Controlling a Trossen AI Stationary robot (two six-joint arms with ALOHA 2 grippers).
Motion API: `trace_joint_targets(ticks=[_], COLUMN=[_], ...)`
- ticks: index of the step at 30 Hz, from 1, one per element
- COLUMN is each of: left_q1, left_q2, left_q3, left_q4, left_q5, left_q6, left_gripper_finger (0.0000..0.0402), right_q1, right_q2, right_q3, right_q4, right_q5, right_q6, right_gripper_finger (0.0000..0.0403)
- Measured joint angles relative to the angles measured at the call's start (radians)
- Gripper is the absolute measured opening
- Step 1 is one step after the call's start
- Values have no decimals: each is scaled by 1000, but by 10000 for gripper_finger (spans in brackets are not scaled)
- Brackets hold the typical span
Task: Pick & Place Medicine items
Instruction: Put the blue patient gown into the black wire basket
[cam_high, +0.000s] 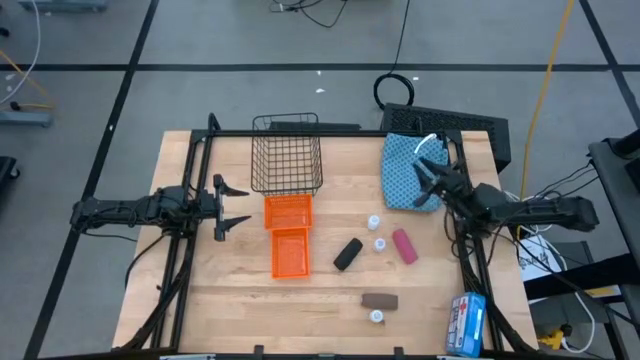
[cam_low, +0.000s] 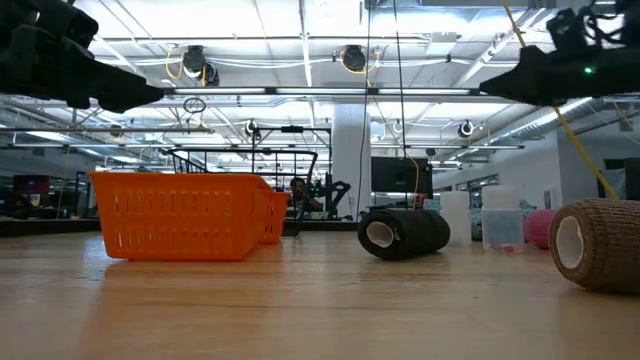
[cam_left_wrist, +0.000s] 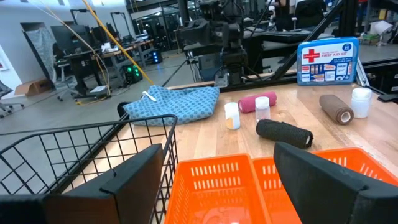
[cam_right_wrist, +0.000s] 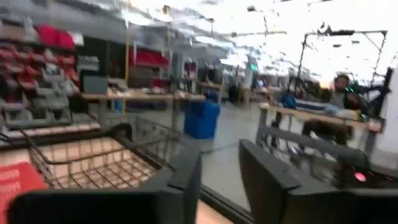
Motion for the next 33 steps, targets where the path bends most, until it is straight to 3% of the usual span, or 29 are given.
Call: trace_joint_targets(ticks=[3,6,10,13,16,21,25,27,33], left_q1=[0,0,0,0,0,0,0,0,0], left_q2=[0,0,0,0,0,0,0,0,0], left_q3=[0,0,0,0,0,0,0,0,0], left_q4=[0,0,0,0,0,0,0,0,0], left_q5=[0,0,0,0,0,0,0,0,-1], left_q6=[0,0,0,0,0,0,0,0,0], left_gripper_finger=[310,310,310,310,310,310,310,310,310], right_q1=[-51,-123,-288,-424,-556,-699,-753,-762,-750], right_q2=[131,285,522,700,864,1070,1163,1196,1222], right_q3=[107,304,590,742,845,903,893,885,816], right_q4=[-106,-442,-918,-1135,-1282,-1394,-1384,-1360,-1195], right_q5=[0,-36,-257,-448,-524,-537,-676,-697,-562], right_q6=[43,143,270,255,236,200,180,179,191], right_gripper_finger=[163,188,204,213,226,263,289,296,298])
